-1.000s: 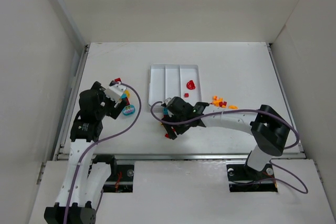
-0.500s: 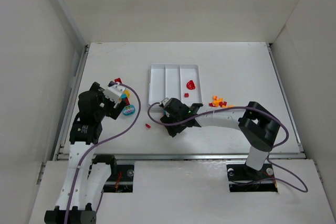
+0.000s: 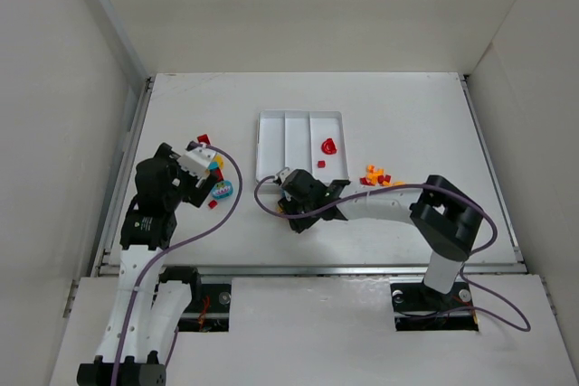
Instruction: Sort the legos into containers by color
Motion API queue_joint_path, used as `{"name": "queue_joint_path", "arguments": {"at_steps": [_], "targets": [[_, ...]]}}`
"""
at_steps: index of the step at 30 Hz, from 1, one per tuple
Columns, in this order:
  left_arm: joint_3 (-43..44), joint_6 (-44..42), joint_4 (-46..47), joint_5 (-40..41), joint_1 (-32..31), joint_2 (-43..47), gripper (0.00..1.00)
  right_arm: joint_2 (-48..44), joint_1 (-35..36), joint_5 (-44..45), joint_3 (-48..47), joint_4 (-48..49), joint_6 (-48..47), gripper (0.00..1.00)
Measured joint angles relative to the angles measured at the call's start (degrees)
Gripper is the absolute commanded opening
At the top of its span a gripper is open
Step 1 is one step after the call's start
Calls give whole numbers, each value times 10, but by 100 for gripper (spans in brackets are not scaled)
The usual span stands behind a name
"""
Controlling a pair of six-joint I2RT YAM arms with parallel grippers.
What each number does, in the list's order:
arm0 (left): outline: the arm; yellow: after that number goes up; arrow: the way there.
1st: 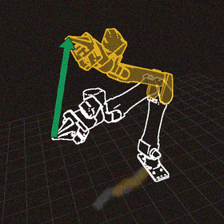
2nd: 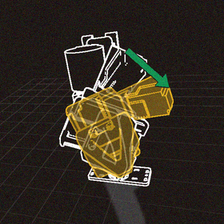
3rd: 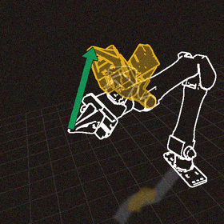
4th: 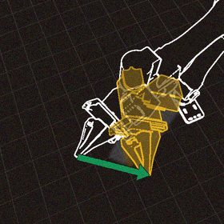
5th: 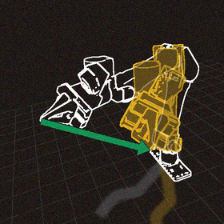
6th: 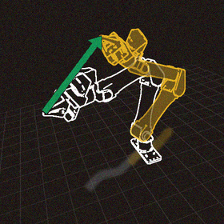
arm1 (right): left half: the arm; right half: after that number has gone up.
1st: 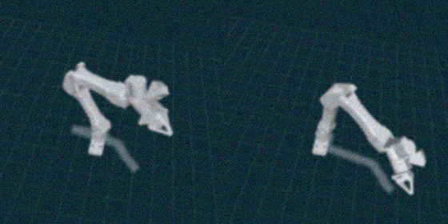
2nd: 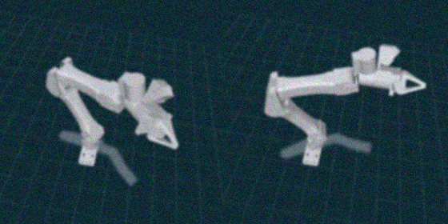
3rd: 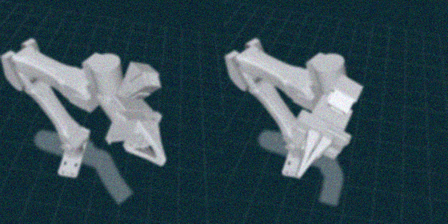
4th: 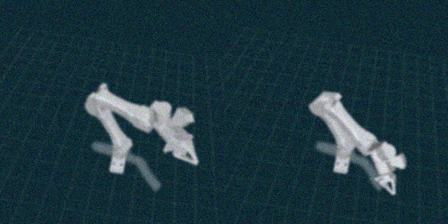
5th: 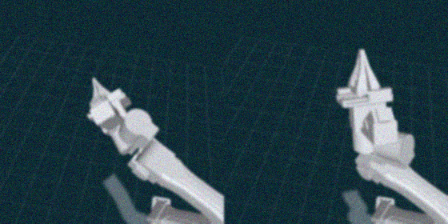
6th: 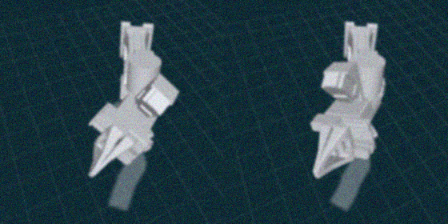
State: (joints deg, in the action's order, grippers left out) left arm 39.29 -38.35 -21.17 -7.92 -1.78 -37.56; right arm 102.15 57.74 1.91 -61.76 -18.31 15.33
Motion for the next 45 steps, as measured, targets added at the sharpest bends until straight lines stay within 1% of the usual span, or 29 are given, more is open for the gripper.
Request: {"name": "queue_joint_path", "arguments": {"at_steps": [1, 5, 8, 10, 14, 15, 18, 21, 22, 24, 26, 28, 29, 32, 33, 35, 36, 38, 40, 41, 43, 45], "targets": [[-3, -1, 0, 0, 0, 0, 98, -3, 0, 0, 5, 5, 1, 8], [-16, -17, -5, 0, 0, 0, 91, -30, 0, 0, 32, -1, 6, 2], [-30, -36, -13, -3, 0, 3, 79, -53, 0, -2, 38, -21, 9, 2], [-41, -43, -22, -4, 0, 4, 74, -79, 0, -2, 38, -36, 12, 2], [-64, -43, -35, -3, 0, 9, 75, -148, 0, 22, 23, -63, 16, 1], [-70, -43, -37, -2, 0, 7, 77, -162, 0, 37, 15, -70, 17, 0], [-79, -43, -41, 5, 0, -10, 77, -179, -7, 99, -38, -86, 21, 0], [-81, -42, -38, 14, 0, -49, 77, -153, -49, 135, -106, -87, 21, 0], [-81, -42, -36, 17, 0, -61, 75, -137, -75, 139, -127, -84, 22, 0], [-82, -42, -27, 23, 0, -86, 67, -99, -133, 140, -159, -79, 23, 0], [-82, -42, -17, 26, 0, -103, 61, -58, -188, 137, -174, -72, 23, 0], [-82, -42, -11, 22, 0, -120, 58, -20, -229, 134, -177, -72, 25, 0], [-82, -42, -10, 18, 0, -127, 58, -5, -243, 130, -177, -74, 25, 3], [-82, -42, -9, 5, 0, -148, 58, 30, -267, 108, -177, -76, 23, 18], [-82, -43, -8, 2, 0, -154, 58, 37, -268, 99, -179, -79, 22, 29], [-82, -47, -8, -7, 0, -165, 61, 45, -267, 82, -186, -80, 15, 39], [-82, -50, -7, -10, 0, -171, 65, 47, -266, 74, -188, -80, 11, 51], [-82, -58, -7, -16, -1, -182, 70, 47, -265, 62, -195, -82, 3, 59], [-82, -68, -7, -21, -5, -194, 79, 47, -265, 55, -203, -82, -4, 68], [-82, -73, -7, -23, -9, -201, 81, 47, -265, 52, -207, -82, -7, 68], [-82, -79, -6, -25, -16, -216, 81, 46, -265, 49, -211, -82, -12, 72], [-82, -82, 3, -24, -20, -233, 77, 46, -265, 47, -211, -83, -16, 72]]}}
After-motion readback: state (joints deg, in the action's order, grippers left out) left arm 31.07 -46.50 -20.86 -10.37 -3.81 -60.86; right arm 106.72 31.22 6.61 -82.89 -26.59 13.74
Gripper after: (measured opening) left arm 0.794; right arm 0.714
